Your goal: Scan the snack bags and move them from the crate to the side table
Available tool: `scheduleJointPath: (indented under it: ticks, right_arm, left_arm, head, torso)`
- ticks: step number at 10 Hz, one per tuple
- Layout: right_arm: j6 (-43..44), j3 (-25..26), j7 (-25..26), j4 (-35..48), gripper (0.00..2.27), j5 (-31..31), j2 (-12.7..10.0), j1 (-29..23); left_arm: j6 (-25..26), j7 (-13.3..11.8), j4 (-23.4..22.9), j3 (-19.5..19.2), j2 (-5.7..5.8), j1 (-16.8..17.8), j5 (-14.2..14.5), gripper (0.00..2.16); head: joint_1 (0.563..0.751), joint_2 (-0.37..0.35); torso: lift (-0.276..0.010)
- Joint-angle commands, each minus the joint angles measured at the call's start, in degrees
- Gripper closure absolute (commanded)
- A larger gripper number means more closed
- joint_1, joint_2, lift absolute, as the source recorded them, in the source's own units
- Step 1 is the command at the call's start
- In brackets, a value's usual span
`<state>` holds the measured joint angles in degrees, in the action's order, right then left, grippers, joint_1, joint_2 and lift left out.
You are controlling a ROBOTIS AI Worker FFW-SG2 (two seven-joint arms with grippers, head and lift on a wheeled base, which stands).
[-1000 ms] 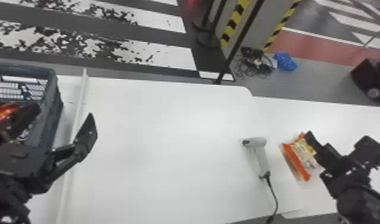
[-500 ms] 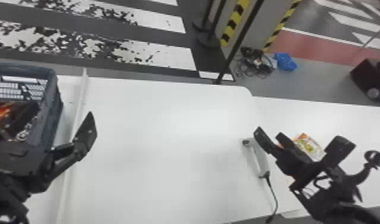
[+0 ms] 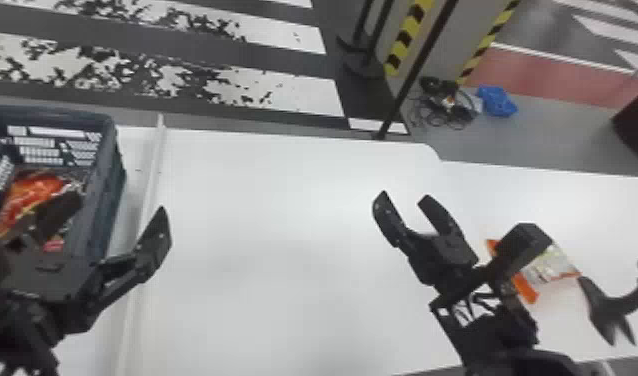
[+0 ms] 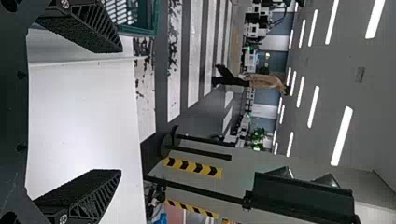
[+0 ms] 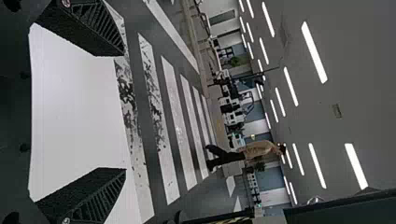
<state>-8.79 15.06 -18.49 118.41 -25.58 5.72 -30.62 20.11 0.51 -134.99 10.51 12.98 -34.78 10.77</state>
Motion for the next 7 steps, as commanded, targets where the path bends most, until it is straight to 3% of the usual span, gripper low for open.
scheduleJointPath:
  ticks: [1, 3, 5, 7]
  right_arm:
    - [-0.1, -0.6, 0.4, 0.7, 0.05, -0.1, -0.2, 0.4]
    - [-1.4, 0.8, 0.4, 2.3, 0.06, -1.3, 0.3, 0.0]
    - [-1.9, 1.4, -0.1, 2.6, 0.07, -2.4, 0.6, -0.1]
    - [-1.7, 1.4, -1.6, 2.3, 0.08, -2.2, 1.5, -0.2]
  left_arm:
    - [3.8, -1.1, -2.0, -5.2, -0.24, -1.8, 3.4, 0.07]
    - [8.1, -2.4, -3.9, -11.9, -0.94, -1.1, 7.4, 0.07]
    - [13.8, -1.3, -3.2, -14.0, -0.85, 5.2, 8.7, 0.09]
    - [13.8, -0.9, 2.4, -14.4, -1.55, 11.6, 8.6, 0.09]
  head:
    - [0.695, -0.244]
    - [0.695, -0.196]
    - [0.695, -0.139]
    - [0.695, -0.114]
  torso:
    - [-0.087]
    - [-0.087]
    - [-0.087]
    - [-0.087]
